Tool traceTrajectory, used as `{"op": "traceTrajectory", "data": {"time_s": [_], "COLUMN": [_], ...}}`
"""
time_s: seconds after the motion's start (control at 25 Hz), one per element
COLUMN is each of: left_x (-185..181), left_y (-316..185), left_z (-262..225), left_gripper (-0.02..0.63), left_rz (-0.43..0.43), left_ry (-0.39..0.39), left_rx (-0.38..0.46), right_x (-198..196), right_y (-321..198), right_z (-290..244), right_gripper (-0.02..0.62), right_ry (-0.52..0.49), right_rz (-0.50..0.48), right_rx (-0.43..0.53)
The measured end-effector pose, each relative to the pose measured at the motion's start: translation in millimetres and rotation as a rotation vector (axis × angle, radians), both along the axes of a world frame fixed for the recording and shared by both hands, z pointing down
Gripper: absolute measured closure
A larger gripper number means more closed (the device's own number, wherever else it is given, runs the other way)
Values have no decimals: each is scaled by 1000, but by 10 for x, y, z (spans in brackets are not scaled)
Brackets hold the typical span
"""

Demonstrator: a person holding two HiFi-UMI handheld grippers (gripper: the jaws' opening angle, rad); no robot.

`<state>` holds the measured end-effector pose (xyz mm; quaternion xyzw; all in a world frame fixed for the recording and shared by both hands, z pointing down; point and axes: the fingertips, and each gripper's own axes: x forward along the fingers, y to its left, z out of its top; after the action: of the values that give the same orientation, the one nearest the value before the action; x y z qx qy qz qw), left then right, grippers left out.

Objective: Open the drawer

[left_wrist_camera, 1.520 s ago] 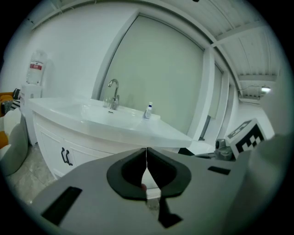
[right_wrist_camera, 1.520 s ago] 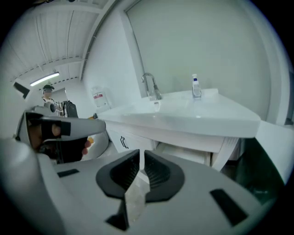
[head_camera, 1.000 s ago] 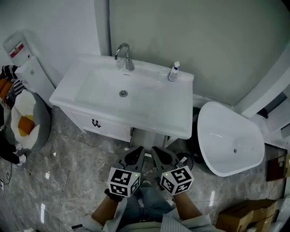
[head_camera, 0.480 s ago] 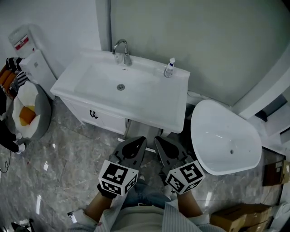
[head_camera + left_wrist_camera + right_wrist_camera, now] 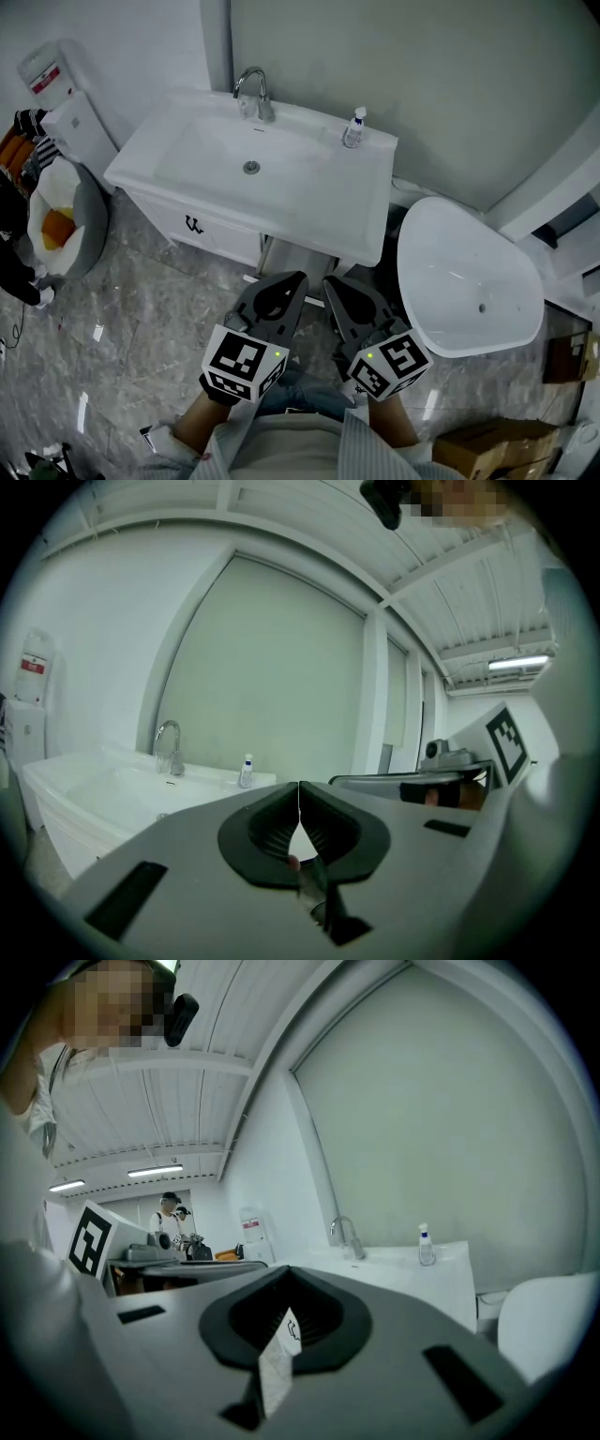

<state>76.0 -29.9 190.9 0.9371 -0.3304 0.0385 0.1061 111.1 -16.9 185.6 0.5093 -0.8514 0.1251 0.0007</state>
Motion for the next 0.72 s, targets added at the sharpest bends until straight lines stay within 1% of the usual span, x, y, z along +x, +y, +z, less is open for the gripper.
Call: {"op": "traceTrajectory", "data": {"time_s": [0.32,0.72], "left_x": [-66,-53], "left_y": [-74,-48], "left_z": [13,61], "left_gripper": [589,589], "left_rz": [-20,-16], "left_ry": [2,-5], "left_rx": [0,-7], "right_x": [-66,-111], "right_y": [-68,-66], "right_z": [47,94], "right_gripper": [586,586], "right_ry": [-14,-16], "right_rz": [-23,-46], "right_rx": [-20,-40]}}
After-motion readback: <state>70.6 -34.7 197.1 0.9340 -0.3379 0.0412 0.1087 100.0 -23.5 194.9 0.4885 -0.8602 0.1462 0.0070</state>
